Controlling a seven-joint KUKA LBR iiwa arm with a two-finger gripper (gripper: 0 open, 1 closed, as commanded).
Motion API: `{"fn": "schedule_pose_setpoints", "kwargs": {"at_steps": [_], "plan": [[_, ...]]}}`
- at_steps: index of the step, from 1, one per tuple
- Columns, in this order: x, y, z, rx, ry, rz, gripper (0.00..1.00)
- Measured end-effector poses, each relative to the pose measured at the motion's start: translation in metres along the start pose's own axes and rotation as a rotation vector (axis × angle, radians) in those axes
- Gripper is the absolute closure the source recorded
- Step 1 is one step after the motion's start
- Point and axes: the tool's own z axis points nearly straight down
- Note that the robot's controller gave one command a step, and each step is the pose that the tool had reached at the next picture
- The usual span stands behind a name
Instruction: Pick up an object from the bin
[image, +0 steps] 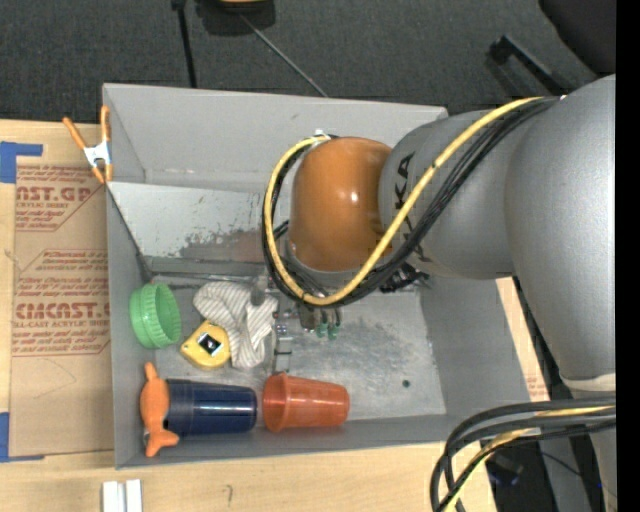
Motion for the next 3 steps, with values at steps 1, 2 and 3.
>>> {"fn": "schedule_pose_setpoints", "kwargs": {"at_steps": [1,2,3], "plan": [[-0.002,0.0,-0.004,-0.001,-0.007,0.001,0.0],[-0.012,0.018,0.032,0.0,-0.014,-0.074,0.0],[-0.009,0.009,0.077,-0.001,-0.012,-0.023,1.0]]}}
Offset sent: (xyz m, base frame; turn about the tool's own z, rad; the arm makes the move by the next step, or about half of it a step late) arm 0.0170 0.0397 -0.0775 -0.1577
